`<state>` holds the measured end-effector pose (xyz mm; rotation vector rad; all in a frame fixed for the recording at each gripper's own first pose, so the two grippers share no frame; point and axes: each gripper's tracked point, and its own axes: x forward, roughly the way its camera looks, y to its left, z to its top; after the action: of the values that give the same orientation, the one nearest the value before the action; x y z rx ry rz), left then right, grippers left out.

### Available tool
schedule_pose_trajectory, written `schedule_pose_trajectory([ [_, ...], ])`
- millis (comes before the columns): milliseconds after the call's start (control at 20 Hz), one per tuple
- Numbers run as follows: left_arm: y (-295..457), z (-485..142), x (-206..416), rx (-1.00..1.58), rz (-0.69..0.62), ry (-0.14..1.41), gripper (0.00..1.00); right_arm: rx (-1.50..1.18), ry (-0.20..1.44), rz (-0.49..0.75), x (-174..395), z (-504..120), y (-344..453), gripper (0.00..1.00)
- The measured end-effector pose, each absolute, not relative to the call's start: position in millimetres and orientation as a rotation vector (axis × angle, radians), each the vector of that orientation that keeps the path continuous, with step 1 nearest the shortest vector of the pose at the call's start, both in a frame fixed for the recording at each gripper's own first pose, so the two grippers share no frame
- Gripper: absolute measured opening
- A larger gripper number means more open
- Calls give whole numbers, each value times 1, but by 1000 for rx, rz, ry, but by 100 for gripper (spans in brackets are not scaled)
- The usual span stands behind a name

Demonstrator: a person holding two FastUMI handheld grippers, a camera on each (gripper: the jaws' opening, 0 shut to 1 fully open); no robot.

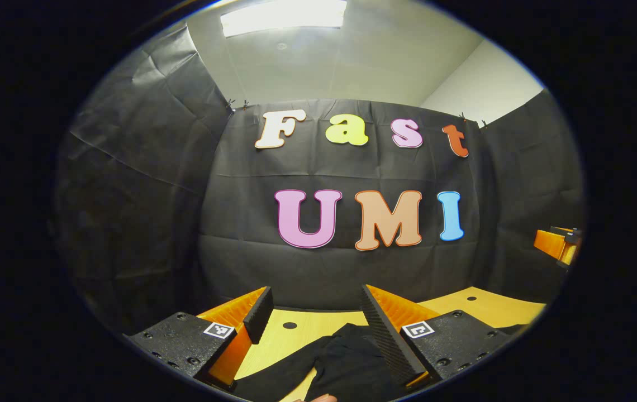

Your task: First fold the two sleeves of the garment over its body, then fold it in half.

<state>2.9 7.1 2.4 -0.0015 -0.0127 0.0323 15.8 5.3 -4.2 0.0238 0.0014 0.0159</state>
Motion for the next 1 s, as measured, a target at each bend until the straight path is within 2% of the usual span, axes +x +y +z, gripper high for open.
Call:
schedule_pose_trajectory([
  [800, 13, -3, 3, 3, 50, 0, 93, 44, 11, 4, 23, -10, 5, 96],
  [850, 16, -2, 3, 3, 56, -7, 92, 39, 6, 1, 22, -9, 4, 99],
  [1000, 19, 3, 4, 3, 66, -17, 92, 26, 9, 17, 24, -10, 8, 92],
])
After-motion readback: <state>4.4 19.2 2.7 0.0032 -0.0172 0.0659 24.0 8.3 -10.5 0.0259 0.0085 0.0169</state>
